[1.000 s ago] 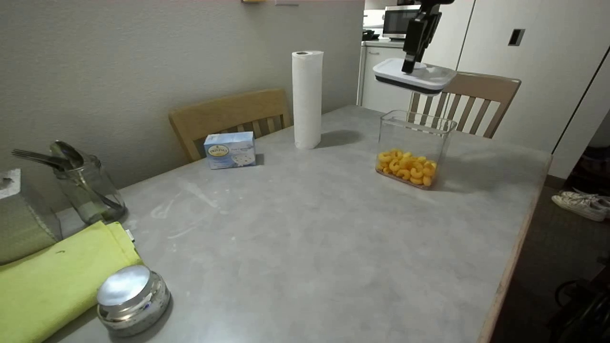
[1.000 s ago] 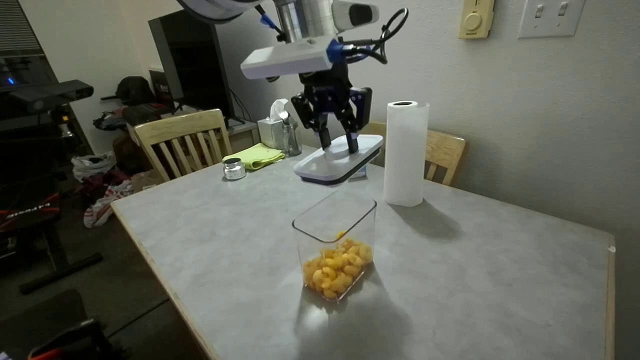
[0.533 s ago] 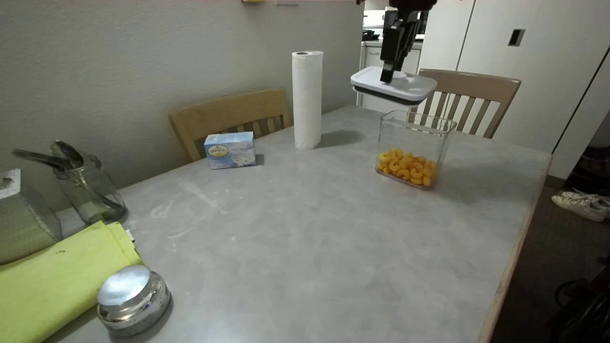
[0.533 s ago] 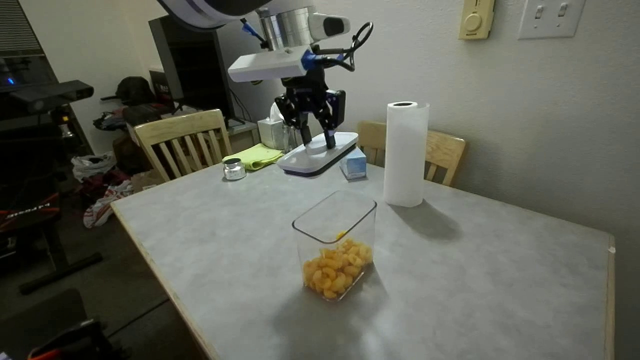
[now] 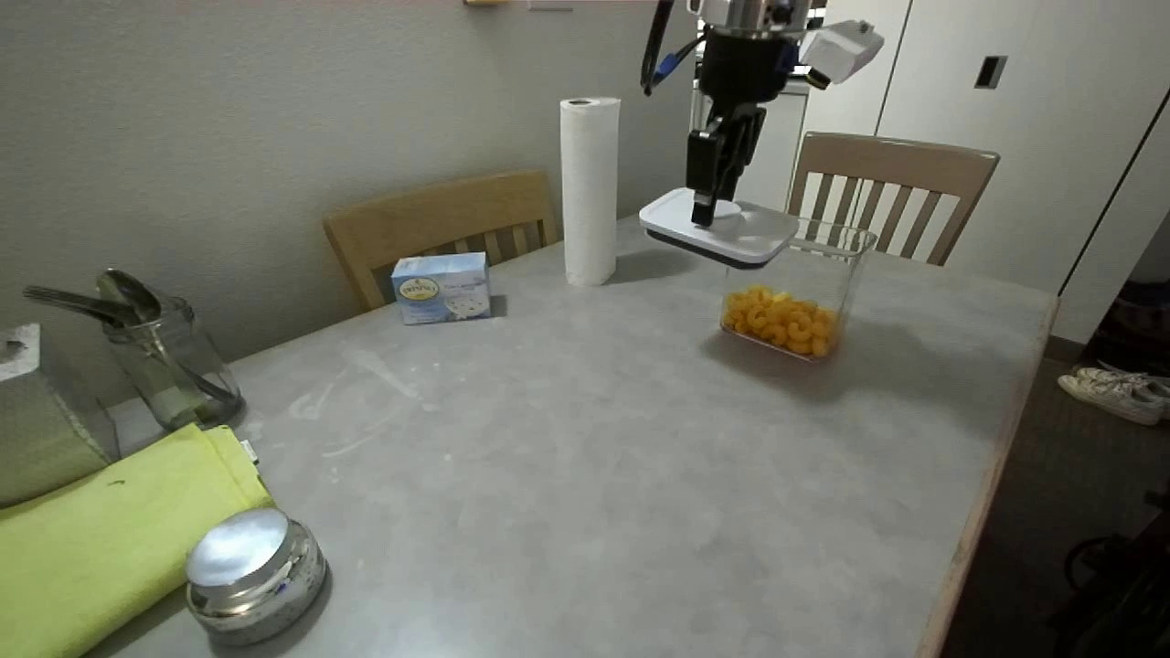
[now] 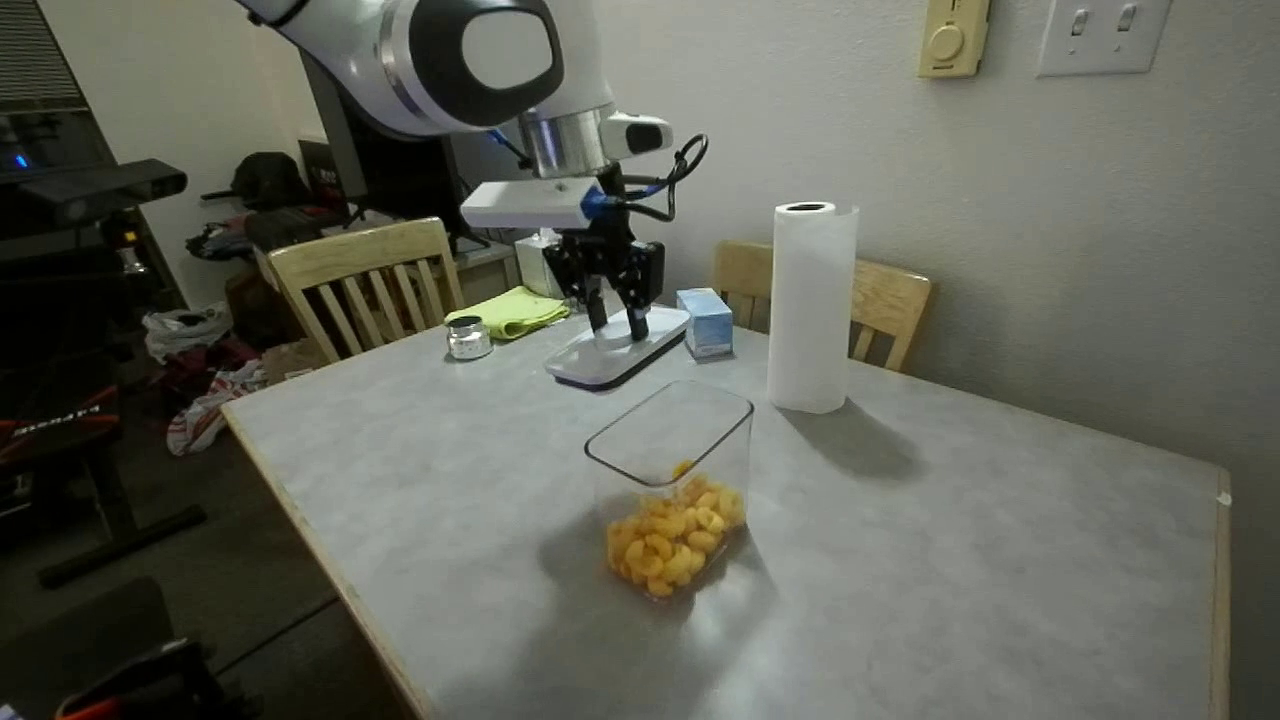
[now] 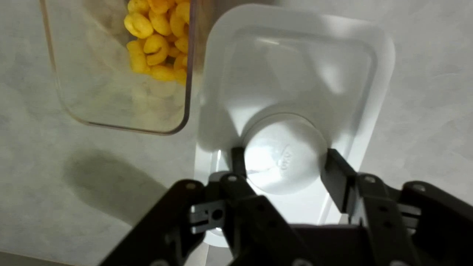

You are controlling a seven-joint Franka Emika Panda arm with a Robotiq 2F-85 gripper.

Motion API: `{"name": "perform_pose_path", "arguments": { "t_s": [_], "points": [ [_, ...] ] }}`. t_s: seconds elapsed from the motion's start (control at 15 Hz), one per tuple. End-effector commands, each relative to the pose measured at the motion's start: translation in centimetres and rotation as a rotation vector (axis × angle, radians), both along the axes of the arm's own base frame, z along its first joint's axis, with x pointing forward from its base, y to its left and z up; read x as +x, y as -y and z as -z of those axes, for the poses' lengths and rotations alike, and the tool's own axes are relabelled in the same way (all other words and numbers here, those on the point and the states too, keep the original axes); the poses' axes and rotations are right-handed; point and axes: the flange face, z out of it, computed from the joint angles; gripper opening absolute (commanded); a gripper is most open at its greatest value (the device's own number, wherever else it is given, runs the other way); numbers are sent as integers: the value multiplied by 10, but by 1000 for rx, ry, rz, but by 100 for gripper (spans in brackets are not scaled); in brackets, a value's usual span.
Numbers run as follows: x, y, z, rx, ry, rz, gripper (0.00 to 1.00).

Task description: Push the button on the lid then take the lid off the clear container and put it on the table

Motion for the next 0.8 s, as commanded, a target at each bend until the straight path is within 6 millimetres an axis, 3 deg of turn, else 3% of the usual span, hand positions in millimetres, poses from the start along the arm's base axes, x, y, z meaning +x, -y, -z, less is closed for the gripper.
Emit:
{"name": "perform_pose_path", "arguments": {
  "t_s": [0.0,0.33,0.73],
  "points": [
    [9,-1,36,-8,0,11,29],
    [5,-14,98,15,-41,-10,29],
    [0,-40,145,46,-73,-52,29]
  ]
}}
